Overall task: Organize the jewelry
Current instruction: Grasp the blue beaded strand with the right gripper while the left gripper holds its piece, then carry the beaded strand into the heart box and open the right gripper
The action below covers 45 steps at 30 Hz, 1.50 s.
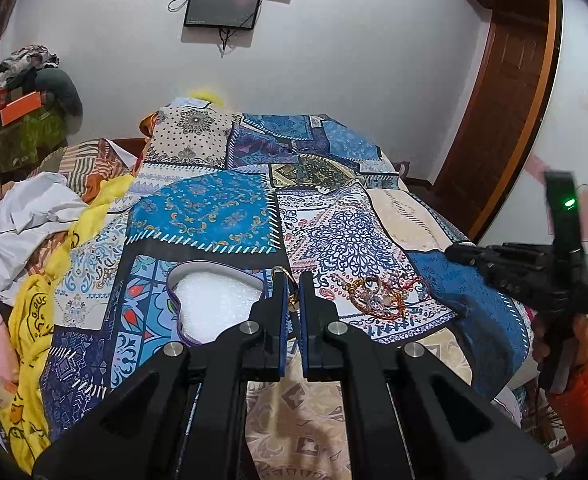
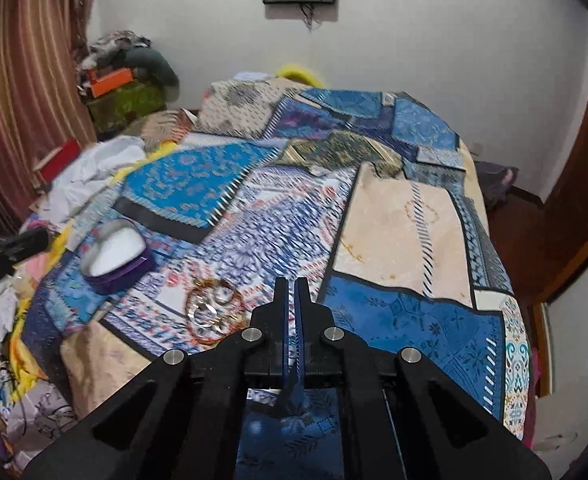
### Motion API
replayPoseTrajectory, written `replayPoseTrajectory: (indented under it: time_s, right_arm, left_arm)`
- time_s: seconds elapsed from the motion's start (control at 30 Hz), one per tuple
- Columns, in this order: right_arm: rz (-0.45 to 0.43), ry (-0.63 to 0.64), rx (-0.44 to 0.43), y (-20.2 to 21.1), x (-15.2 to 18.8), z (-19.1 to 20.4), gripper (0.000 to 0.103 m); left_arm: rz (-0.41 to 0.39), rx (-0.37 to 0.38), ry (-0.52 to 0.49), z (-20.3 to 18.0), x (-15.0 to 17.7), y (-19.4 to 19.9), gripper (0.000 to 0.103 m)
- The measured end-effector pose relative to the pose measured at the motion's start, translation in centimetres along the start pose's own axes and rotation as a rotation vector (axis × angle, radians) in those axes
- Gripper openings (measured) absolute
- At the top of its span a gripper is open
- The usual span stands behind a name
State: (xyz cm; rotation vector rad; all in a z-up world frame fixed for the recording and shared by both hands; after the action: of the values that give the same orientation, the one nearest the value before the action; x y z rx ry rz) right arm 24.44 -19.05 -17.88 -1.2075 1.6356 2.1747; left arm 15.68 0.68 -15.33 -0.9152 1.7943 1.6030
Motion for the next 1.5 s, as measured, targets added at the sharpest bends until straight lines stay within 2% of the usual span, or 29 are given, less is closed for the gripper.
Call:
replayPoseTrajectory:
  time_s: [0.07, 0.1, 0.17, 0.2, 0.3, 0.47, 0.53, 0.6, 0.63, 0.87, 1.17, 1.5]
  right_arm:
    - [0.051, -0.024, 0.011, -1.4, 0.9, -0.6, 0.013]
    - [0.072, -0.044, 0.007, -2.0, 1.4, -1.0, 0.021]
    - [0.106, -0.071, -0.014, -3.0, 2.2, -1.3, 0.03]
    - [0.124, -0.084, -0.024, -3.6, 2.6, -1.5, 0.031]
    - [0.141, -0.078, -0.051, -4.1, 3.1, -1.1, 0.031]
    - [0.14, 0.001, -0.031, -4.8, 3.6, -0.4, 0.029]
    - [0.135, -0.015, -0.046, -4.8, 3.5, -0.7, 0.022]
    - [0.131, -0.029, -0.041, -4.9, 3.5, -1.1, 0.008]
    - [0.128, -0.041, -0.048, -4.9, 3.4, -1.4, 0.007]
    - [0.077, -0.078, -0.055, -3.6, 2.6, -1.1, 0.007]
    - [-0.073, -0.036, -0.076, 1.3, -1.6, 1.2, 0.007]
    - [-0.173, -0.001, -0.19, 3.5, -4.4, 6.3, 0.007]
  left_arm:
    - [0.003, -0.003, 0.001, 0.1, 0.1, 0.0, 0.004]
    - [0.006, -0.005, 0.001, 0.1, 0.2, 0.0, 0.004]
    - [0.009, -0.007, 0.003, 0.2, 0.2, -0.2, 0.004]
    - [0.011, -0.008, 0.004, 0.3, 0.3, -0.2, 0.004]
    - [0.015, -0.009, 0.003, 0.3, 0.3, -0.4, 0.004]
    - [0.027, -0.004, 0.001, -0.1, 0.5, -1.0, 0.004]
    - [0.03, -0.003, -0.003, -0.3, 0.6, -1.1, 0.004]
    - [0.032, -0.005, -0.006, -0.3, 0.6, -1.2, 0.004]
    - [0.032, -0.006, -0.007, -0.3, 0.6, -1.3, 0.004]
    - [0.027, -0.012, -0.003, 0.0, 0.4, -1.2, 0.004]
    - [-0.002, -0.017, 0.008, 0.8, -0.4, -0.1, 0.004]
    - [-0.053, -0.043, 0.006, 2.4, -1.8, 1.5, 0.004]
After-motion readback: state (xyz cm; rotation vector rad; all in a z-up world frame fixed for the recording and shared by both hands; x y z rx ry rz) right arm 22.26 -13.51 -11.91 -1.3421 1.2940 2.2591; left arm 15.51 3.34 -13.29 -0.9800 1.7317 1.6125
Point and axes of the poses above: each gripper's, at about its wrist camera, not at the fingertips, and y roughly against the way its jaws point, z to its left, x to its underside, the point moved 7 cm from there along -y, roughly the way its jaws point, and after that the axes turned 7 degrees about -x, right-handed, at the moved point
